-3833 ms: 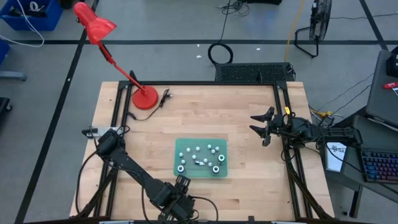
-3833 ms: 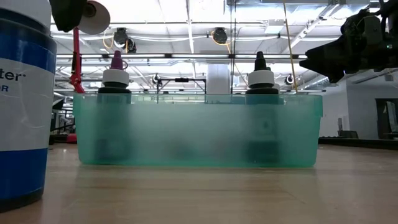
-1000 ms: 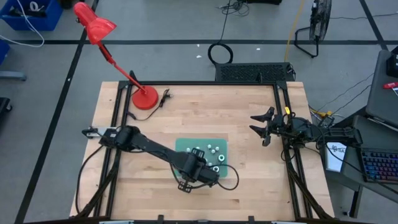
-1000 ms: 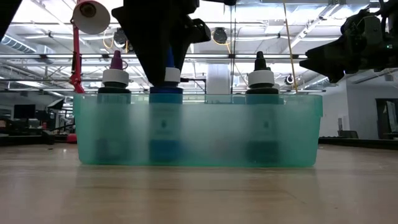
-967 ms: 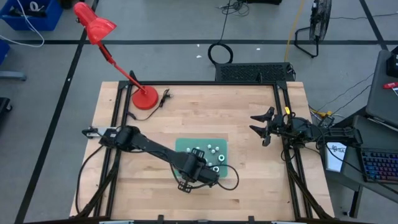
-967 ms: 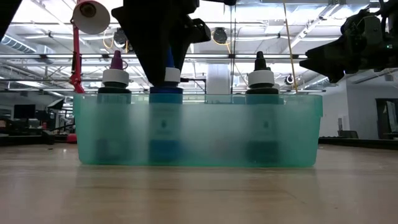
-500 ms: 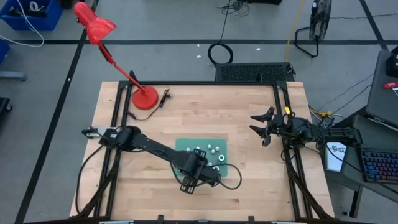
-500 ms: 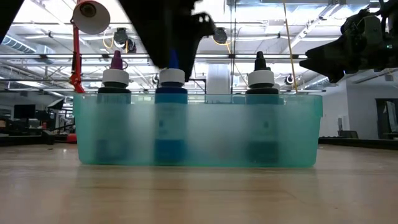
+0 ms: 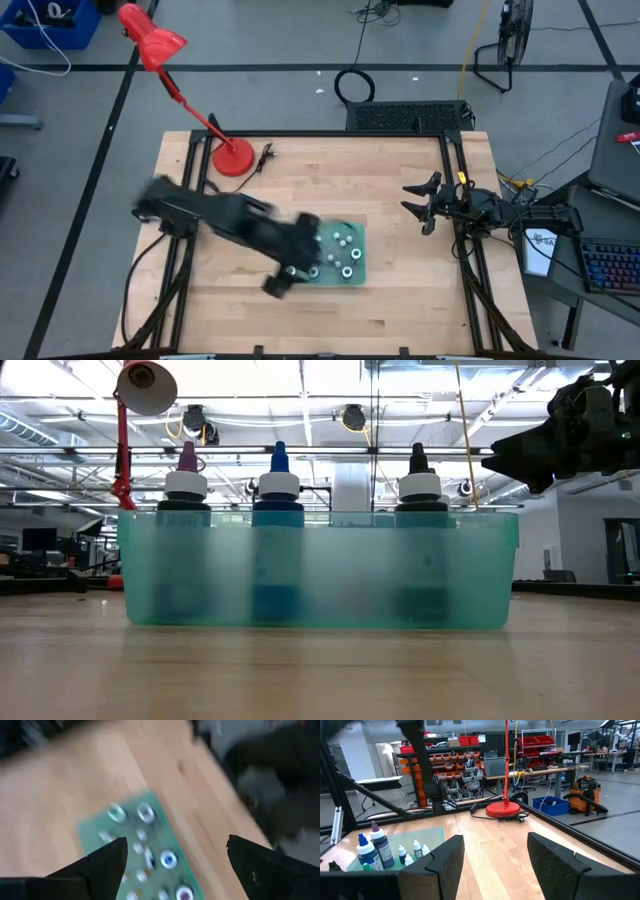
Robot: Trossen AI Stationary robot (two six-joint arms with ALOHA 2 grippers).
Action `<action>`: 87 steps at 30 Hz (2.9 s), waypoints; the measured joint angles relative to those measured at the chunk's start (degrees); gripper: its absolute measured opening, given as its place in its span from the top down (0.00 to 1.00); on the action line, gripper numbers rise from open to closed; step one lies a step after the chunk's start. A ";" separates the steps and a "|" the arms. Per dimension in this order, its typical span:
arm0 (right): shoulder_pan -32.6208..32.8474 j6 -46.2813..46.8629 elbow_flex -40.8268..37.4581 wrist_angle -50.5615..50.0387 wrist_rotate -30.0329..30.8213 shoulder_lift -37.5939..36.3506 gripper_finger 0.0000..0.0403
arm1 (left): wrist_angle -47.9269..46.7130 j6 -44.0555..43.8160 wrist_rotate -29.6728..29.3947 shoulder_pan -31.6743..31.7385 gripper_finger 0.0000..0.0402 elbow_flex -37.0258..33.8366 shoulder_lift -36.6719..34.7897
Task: Pick & Place food coloring
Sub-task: Return to Home Position
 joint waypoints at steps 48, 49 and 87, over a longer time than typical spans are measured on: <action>-0.01 -0.01 0.00 0.02 0.00 0.00 0.48 | 80.50 -5.00 -7.67 16.05 0.15 -123.00 -101.19; 0.01 -0.01 0.01 0.03 0.00 0.00 0.48 | 80.36 -4.00 -7.90 16.05 0.15 -123.00 -101.02; -0.01 0.00 0.02 0.03 0.00 0.00 0.48 | 80.52 -3.90 -7.86 16.05 0.15 -122.98 -100.91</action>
